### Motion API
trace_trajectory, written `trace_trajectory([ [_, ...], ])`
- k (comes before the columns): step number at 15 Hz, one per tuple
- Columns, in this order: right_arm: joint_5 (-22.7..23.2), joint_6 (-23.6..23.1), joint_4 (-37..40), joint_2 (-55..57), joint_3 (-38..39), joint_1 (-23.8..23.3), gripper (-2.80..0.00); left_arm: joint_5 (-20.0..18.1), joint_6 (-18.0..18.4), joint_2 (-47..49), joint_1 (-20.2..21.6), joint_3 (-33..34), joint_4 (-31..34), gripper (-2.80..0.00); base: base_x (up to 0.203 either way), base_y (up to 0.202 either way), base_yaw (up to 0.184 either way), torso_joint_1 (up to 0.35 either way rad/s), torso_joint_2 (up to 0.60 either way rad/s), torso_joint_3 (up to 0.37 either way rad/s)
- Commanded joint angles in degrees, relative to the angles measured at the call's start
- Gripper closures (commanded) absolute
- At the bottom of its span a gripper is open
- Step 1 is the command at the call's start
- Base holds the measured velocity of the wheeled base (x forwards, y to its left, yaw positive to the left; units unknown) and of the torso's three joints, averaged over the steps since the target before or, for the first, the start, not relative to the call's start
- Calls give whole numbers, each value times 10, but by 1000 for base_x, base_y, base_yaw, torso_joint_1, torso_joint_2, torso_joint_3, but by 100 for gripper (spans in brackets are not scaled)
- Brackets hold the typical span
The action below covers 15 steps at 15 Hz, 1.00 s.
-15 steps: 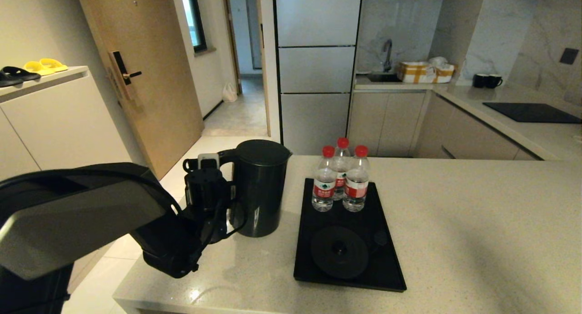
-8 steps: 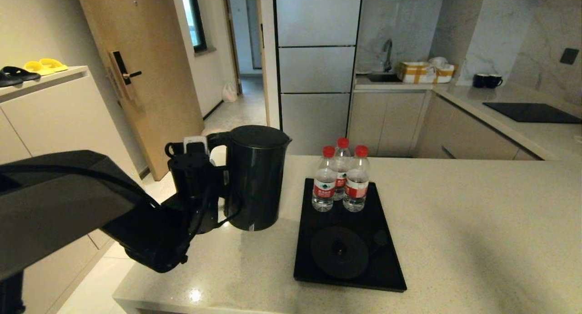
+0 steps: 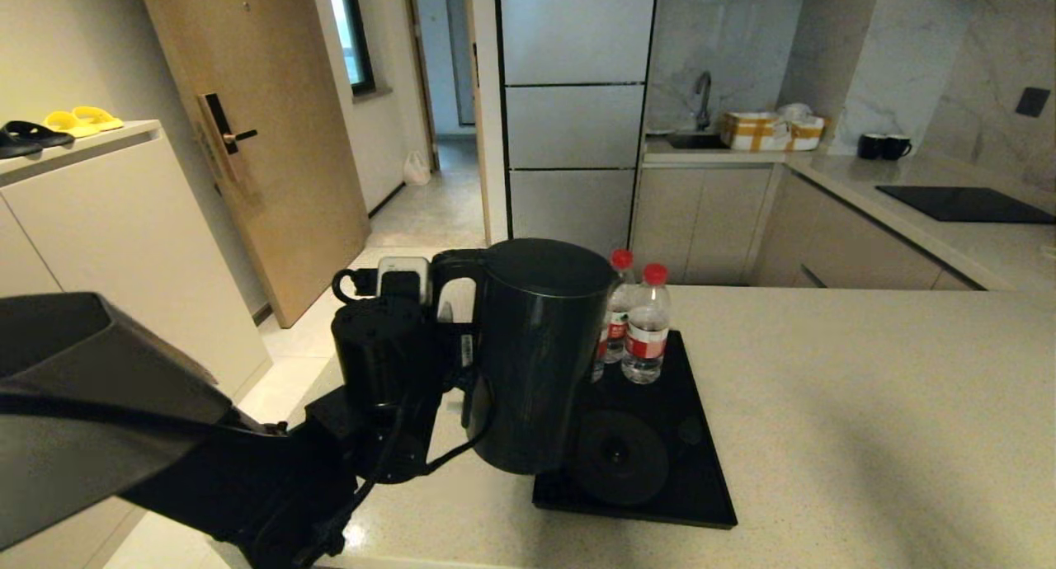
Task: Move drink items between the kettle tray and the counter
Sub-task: Return the kettle to its original position
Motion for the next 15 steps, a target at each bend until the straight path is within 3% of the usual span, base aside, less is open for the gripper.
trace_trajectory([
  [1, 0, 0, 0, 0, 0, 0, 0, 1, -2, -1, -37, 4, -1, 0, 0, 0, 0, 0, 0, 0],
  [8, 0, 0, 0, 0, 0, 0, 0, -30, -10, 59, -84, -71, 40, 0, 0, 0, 0, 0, 0, 0],
  [15, -1, 0, 0, 0, 0, 0, 0, -54, -17, 145, -80, -116, 39, 0, 0, 0, 0, 0, 0, 0],
])
